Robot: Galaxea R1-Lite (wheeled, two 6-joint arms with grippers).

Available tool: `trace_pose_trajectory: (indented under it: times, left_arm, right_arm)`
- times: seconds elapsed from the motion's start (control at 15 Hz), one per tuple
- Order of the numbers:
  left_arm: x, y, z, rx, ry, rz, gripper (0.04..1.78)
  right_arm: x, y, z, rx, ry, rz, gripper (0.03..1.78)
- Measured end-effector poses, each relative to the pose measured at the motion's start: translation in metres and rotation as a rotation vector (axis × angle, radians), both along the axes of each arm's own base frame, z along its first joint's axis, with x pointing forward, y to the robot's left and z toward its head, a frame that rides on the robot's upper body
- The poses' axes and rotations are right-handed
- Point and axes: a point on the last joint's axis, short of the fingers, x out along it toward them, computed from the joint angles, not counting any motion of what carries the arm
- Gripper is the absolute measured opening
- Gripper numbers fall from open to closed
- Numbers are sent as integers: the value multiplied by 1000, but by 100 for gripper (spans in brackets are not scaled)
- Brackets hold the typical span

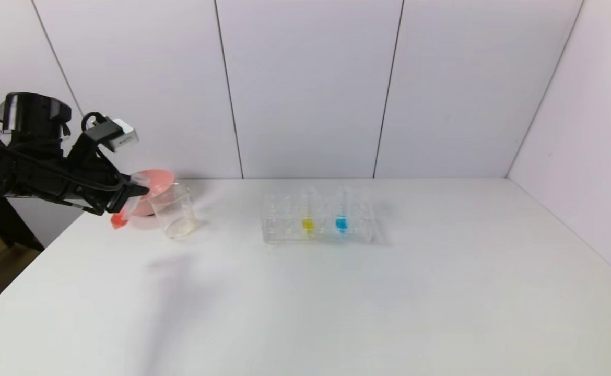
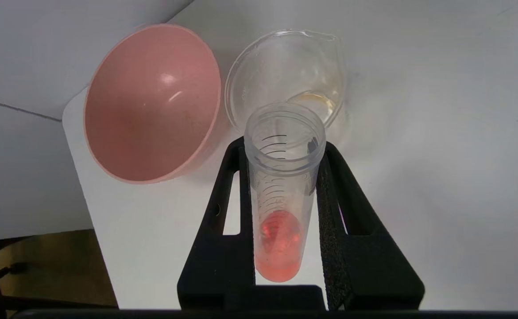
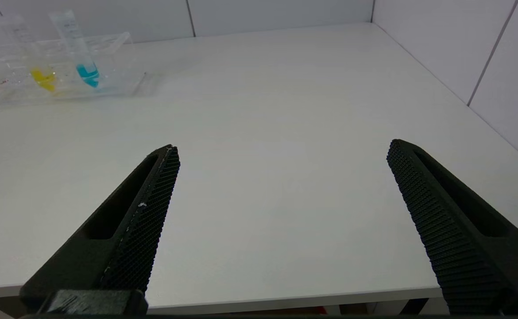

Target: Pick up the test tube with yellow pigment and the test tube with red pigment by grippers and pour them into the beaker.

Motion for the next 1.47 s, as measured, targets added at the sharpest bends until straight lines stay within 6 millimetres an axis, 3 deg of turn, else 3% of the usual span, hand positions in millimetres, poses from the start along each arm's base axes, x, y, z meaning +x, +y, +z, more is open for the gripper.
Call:
trace_pose_trajectory:
  times: [0.27,0.93,1.2,1.47]
  left_arm:
    - [15,4,9,62,39,-47,43]
    - [27,7,49,187,205,-83,43]
    - [37,7,43,264,263,-96,43]
    - [43,-10,38,367,277,-95,43]
  right_arm:
    - [0,0,0,0,0,0,171]
    - [0,0,0,0,0,0,171]
    - [0,0,0,0,0,0,171]
    - [0,0,0,0,0,0,171]
